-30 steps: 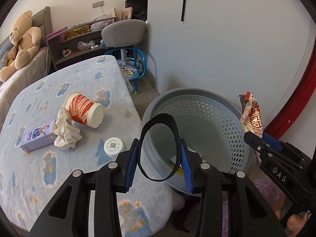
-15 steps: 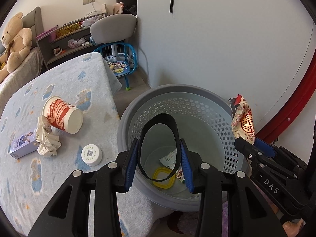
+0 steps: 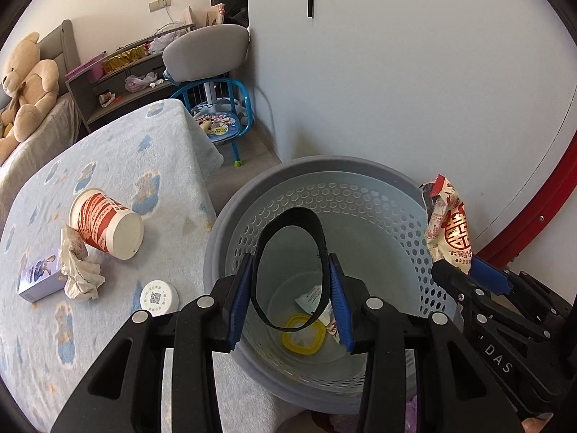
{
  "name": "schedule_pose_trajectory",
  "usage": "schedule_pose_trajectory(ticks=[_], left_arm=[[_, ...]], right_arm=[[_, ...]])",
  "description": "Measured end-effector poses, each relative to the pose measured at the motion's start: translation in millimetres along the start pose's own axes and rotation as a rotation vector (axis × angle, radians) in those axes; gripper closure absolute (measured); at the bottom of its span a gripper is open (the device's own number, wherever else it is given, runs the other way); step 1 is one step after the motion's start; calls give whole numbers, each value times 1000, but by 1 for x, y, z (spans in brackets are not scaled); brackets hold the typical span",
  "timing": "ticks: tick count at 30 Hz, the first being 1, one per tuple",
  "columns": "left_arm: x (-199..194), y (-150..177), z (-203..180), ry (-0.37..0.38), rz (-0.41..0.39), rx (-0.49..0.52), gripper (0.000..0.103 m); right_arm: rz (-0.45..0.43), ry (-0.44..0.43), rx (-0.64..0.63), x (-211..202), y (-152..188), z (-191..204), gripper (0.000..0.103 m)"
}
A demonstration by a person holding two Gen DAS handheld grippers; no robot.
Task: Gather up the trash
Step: 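Open both grippers to drop the wrapper and hair tie into the basket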
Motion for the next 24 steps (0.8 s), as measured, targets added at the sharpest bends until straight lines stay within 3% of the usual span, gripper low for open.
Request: schedule_pose_trajectory(ticks=[12, 16, 17, 21, 24], left_arm=[[5, 1, -2, -19, 0, 8, 64], [1, 1, -3, -24, -11, 7, 56], [0, 1, -3, -25, -12, 6, 53], [-5, 2, -1, -34, -22, -1, 40], [-7, 2, 0, -40, -26, -6, 36]], right_arm=[[-10, 16, -11, 0, 2, 4, 62], [-14, 20, -12, -1, 3, 3, 61], [-17, 22, -14, -2, 3, 2, 60], [-46, 27, -20, -7, 2, 2, 39], [-54, 26, -17, -9, 2, 0, 36]])
Point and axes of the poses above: each gripper's, at about its wrist camera, not at the fingertips, and x roughly the way its jaws point, z to its left, y to its underside, the point moved 1 cm from there along x, roughly the way its jaws point, and after that the axes turned 5 degrees about -z, right-handed, at the moved point
